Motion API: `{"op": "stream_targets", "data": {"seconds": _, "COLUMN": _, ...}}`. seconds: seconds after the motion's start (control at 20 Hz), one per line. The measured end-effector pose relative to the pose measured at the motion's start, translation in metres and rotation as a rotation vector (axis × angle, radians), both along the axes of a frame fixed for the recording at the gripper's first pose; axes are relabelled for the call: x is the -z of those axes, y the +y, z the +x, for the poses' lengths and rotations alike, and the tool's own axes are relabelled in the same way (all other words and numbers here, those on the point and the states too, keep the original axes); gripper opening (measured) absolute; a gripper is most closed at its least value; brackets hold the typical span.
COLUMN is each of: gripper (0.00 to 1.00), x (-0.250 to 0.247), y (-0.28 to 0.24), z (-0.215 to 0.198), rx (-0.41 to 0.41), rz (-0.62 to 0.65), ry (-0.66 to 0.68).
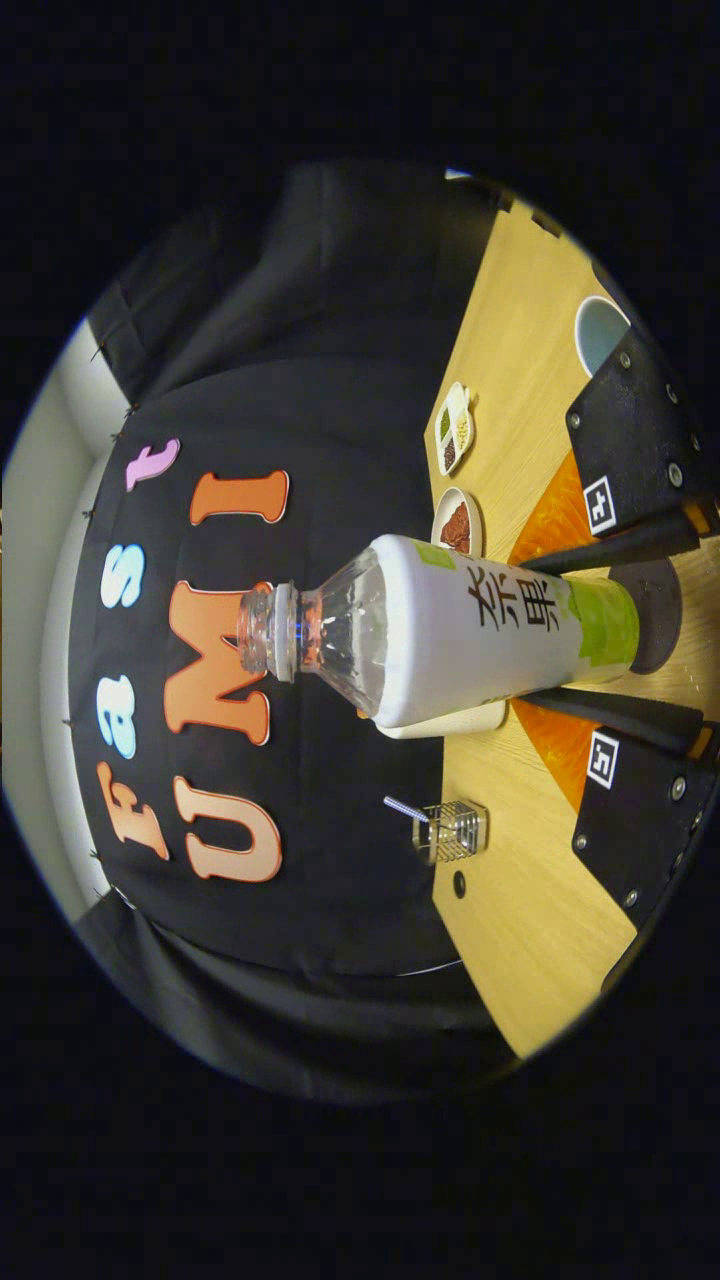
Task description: Take the bottle from table, then pour the juice into the cup, finally place the bottle on the coaster
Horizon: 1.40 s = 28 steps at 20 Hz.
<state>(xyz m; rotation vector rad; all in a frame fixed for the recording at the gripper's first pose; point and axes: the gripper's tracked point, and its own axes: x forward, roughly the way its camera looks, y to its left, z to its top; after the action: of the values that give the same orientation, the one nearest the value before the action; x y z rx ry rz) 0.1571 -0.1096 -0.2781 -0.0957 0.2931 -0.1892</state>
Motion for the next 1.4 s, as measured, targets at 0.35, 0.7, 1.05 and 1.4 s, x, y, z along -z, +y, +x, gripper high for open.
{"op": "stream_targets", "data": {"seconds": 0.35, "gripper": 0.57, "x": 0.031, "y": -0.011, "z": -0.005, "rx": 0.015, "rz": -0.061, "ry": 0.105}}
{"op": "stream_targets", "data": {"seconds": 0.7, "gripper": 0.62, "x": 0.040, "y": -0.015, "z": -0.010, "rx": 0.037, "rz": 0.013, "ry": 0.120}}
{"op": "stream_targets", "data": {"seconds": 1.05, "gripper": 0.89, "x": 0.023, "y": -0.011, "z": -0.023, "rx": 0.044, "rz": 0.044, "ry": 0.109}}
{"op": "stream_targets", "data": {"seconds": 1.4, "gripper": 0.93, "x": -0.053, "y": 0.003, "z": -0.051, "rx": 0.041, "rz": 0.013, "ry": -0.019}}
